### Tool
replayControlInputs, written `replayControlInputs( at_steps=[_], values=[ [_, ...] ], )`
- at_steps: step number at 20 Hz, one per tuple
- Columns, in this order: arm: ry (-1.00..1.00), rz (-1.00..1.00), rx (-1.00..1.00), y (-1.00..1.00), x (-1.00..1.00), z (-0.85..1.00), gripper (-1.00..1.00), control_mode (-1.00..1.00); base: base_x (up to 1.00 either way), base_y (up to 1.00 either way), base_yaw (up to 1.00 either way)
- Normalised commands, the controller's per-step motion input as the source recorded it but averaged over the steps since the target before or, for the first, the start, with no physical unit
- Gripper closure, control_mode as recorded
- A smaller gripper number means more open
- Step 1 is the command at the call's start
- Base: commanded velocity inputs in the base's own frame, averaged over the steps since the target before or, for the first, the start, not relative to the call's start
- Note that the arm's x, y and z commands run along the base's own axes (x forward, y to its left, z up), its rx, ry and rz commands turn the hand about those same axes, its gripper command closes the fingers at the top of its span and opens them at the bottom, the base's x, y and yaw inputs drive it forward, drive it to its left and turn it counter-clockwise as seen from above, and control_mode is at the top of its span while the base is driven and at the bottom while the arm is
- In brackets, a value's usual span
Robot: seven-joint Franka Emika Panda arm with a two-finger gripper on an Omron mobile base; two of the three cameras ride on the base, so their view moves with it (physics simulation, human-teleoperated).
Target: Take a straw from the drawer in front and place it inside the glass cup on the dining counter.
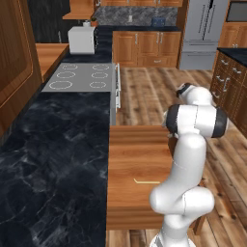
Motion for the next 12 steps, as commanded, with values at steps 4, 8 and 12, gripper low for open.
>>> replayControlInputs(
  at_steps=[4,8,12],
  values=[
    [0.01,0.07,-0.09,0.2,0.0,-0.04,-1.0,-1.0,0.0,0.0,0.0],
    [0.02,0.08,-0.11,0.25,0.0,-0.03,-1.0,-1.0,0.0,0.0,0.0],
    [-0.01,0.07,-0.12,0.15,-0.02,-0.02,-1.0,-1.0,0.0,0.0,0.0]
  ],
)
